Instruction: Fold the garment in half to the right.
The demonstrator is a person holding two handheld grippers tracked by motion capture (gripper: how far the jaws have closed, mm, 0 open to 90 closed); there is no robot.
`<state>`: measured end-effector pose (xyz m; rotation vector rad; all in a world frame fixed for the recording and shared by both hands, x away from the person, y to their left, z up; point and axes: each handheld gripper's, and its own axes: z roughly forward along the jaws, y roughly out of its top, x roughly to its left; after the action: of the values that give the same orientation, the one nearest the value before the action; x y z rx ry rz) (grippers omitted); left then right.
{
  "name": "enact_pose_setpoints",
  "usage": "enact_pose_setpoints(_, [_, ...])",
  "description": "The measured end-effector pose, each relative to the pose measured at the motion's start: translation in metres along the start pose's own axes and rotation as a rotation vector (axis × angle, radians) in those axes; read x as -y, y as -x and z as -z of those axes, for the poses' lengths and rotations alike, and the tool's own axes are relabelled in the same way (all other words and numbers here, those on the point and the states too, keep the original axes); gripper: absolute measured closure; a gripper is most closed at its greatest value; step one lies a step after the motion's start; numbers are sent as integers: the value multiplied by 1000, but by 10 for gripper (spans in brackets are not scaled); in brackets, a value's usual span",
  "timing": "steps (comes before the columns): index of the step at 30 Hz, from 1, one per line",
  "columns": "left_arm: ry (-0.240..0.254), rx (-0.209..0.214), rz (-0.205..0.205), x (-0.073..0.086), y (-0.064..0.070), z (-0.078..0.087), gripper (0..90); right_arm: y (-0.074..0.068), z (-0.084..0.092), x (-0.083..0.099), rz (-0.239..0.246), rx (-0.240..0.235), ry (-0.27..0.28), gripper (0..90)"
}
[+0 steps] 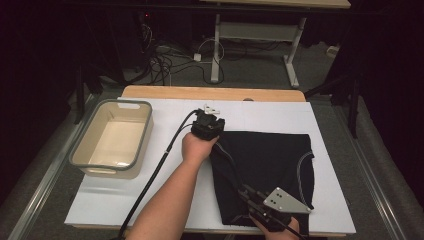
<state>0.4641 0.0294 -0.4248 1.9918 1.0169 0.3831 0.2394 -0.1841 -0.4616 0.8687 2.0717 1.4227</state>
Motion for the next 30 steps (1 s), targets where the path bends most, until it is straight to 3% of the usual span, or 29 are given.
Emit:
enact_pose_setpoints(10, [-11,37,-33,-15,27,-27,786,15,26,10,-34,67,11,765])
enact_pose_setpoints(14, [-3,73,-38,-17,36,-39,788,20,32,15,-45,84,4,765])
enact_pose_setpoints(21, [18,98,-43,-28,51,-54,788,28,43,21,-66,123,3,765])
enact_pose_setpoints(30, [43,160,-77,-38,76,-69,788,42,62,31,-87,173,-7,765])
